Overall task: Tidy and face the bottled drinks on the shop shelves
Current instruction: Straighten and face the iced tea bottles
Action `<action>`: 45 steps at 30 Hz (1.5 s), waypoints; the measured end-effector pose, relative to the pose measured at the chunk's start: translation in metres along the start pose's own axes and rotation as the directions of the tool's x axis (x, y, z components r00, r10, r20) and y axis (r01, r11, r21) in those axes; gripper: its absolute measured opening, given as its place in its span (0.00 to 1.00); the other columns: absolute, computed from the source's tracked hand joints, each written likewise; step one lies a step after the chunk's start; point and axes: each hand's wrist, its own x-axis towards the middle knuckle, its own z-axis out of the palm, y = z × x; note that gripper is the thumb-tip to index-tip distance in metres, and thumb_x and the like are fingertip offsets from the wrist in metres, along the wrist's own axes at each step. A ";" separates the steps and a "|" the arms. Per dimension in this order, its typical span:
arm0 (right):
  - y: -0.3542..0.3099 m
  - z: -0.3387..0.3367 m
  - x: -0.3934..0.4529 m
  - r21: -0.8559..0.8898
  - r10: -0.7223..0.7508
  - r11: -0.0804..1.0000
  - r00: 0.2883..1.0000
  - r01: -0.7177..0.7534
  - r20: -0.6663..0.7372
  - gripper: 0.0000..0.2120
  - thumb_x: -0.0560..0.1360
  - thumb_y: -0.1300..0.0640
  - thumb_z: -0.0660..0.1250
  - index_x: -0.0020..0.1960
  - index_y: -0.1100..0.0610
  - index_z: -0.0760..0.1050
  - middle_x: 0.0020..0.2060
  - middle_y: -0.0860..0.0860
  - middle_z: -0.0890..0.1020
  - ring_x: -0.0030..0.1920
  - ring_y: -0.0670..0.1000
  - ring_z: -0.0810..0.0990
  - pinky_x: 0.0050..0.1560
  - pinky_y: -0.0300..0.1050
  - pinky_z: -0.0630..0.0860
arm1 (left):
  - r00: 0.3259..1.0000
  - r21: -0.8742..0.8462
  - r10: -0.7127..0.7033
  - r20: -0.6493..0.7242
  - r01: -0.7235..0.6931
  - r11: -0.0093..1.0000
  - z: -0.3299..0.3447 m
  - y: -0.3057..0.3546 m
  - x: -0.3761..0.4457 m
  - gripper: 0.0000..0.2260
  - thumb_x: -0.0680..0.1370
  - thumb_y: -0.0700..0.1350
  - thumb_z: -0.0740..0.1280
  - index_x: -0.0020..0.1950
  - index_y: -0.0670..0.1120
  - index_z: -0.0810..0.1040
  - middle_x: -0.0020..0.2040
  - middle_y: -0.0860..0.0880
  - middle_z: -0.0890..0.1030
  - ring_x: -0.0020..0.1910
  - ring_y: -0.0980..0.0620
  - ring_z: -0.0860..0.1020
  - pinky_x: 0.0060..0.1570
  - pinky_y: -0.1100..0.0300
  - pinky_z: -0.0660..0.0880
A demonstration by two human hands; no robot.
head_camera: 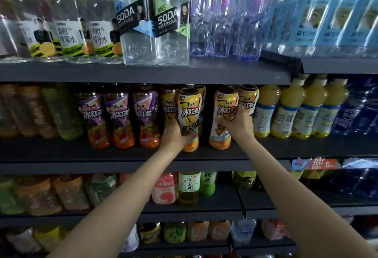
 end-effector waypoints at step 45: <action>0.064 0.018 0.016 -0.097 0.147 0.982 0.979 -0.161 -0.139 0.30 0.74 0.55 0.70 0.68 0.66 0.61 0.66 0.62 0.68 0.65 0.62 0.68 0.58 0.54 0.69 | 0.999 0.101 0.006 0.040 -0.010 0.995 0.054 0.029 0.016 0.24 0.70 0.54 0.73 0.56 0.41 0.72 0.56 0.45 0.78 0.56 0.46 0.77 0.49 0.58 0.72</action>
